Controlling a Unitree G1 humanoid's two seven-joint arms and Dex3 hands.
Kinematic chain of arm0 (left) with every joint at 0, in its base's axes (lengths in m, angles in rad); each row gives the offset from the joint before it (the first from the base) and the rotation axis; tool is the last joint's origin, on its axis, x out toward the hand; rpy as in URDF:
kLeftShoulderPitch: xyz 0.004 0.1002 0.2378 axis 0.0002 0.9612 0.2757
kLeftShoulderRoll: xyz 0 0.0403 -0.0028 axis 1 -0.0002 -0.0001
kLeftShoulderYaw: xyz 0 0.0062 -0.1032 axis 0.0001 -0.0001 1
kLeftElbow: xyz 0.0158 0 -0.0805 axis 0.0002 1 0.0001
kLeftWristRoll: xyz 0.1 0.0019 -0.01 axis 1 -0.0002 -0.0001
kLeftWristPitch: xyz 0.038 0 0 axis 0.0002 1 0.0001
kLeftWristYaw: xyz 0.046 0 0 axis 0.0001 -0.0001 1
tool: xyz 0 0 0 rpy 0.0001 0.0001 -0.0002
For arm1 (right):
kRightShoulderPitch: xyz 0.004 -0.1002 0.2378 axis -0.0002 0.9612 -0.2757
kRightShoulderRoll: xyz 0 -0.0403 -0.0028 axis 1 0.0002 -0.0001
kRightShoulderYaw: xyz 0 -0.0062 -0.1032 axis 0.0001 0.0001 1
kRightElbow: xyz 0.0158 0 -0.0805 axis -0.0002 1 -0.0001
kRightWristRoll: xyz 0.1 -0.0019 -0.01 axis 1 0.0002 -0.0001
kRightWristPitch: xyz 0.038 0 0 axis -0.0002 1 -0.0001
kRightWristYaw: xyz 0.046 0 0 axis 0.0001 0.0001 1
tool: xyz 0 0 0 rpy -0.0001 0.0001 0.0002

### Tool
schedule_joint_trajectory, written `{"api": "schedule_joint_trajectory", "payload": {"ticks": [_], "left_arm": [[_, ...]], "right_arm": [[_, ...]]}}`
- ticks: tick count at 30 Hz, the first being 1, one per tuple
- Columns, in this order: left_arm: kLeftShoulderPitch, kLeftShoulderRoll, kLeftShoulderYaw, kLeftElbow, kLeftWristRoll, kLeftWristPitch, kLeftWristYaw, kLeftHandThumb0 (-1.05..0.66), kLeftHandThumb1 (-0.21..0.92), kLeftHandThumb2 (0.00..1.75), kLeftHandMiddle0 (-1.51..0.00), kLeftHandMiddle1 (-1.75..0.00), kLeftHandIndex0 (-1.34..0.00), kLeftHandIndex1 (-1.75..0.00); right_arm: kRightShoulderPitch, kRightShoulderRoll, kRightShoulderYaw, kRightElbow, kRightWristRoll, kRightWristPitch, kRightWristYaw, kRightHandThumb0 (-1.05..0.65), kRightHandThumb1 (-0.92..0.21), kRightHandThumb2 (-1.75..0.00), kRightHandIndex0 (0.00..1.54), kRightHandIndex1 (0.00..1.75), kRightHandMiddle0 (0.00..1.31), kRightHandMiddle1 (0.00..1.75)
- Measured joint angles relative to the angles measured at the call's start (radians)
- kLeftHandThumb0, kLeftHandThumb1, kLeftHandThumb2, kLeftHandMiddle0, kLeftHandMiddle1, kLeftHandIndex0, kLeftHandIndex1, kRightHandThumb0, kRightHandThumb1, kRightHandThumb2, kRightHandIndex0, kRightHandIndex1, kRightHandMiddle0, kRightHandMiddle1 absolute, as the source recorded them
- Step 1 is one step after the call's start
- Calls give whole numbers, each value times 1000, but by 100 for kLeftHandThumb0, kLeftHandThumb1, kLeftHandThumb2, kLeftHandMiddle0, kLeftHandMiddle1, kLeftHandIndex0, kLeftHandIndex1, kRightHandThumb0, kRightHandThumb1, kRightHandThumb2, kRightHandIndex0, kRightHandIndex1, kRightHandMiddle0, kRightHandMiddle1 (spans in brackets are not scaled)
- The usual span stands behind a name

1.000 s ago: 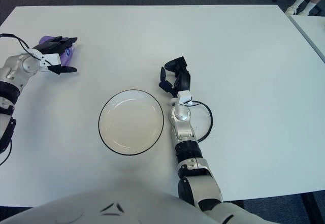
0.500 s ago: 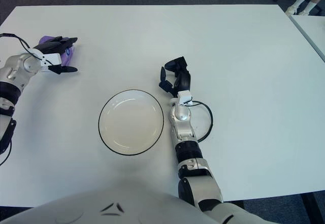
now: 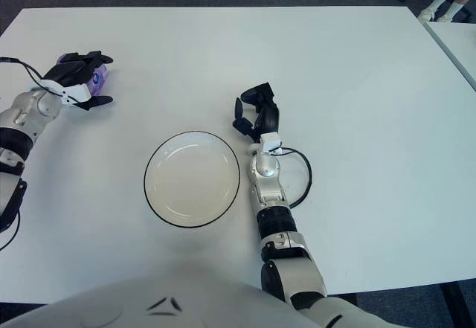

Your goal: Put the tissue paper into the plate.

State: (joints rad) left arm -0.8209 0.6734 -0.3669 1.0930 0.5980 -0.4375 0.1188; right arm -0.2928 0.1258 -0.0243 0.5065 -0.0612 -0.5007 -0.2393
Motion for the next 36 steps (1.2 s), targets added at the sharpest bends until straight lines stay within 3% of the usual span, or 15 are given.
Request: {"api": "schedule_joint_trajectory", "payload": {"ticks": [2,7,9,11,14,24,36], "left_arm": [[4,-6,-3,16,4,-7,55,-58,19,114,-45,-173,-26,-173],[10,-20,-21,49,23,-11,168,-43,13,121,-64,-174,-44,-174],[10,-23,-42,59,51,-4,222,-46,19,130,-72,-174,-54,-175],[9,-27,-75,71,95,15,299,-24,10,150,-78,-175,-60,-175],[11,-36,-125,88,161,48,415,-8,-1,166,-87,-175,-64,-173],[14,-66,-227,134,278,160,684,-1,-6,174,-91,-175,-66,-173],[8,-87,-246,150,279,205,723,0,-5,171,-92,-169,-64,-175]], "right_arm": [[0,0,0,0,1,1,0,-40,-59,-98,64,139,40,175],[0,0,-2,0,3,2,1,-40,-58,-99,64,140,41,175],[0,0,-2,0,5,2,4,-40,-58,-100,64,140,41,175],[0,0,-3,0,8,1,8,-40,-57,-100,64,140,41,175],[0,0,-5,0,10,0,12,-40,-57,-100,64,140,41,175],[0,0,-10,0,10,0,17,-40,-57,-100,64,140,41,175],[0,1,-18,0,14,2,20,-41,-56,-102,64,142,42,175]]}}
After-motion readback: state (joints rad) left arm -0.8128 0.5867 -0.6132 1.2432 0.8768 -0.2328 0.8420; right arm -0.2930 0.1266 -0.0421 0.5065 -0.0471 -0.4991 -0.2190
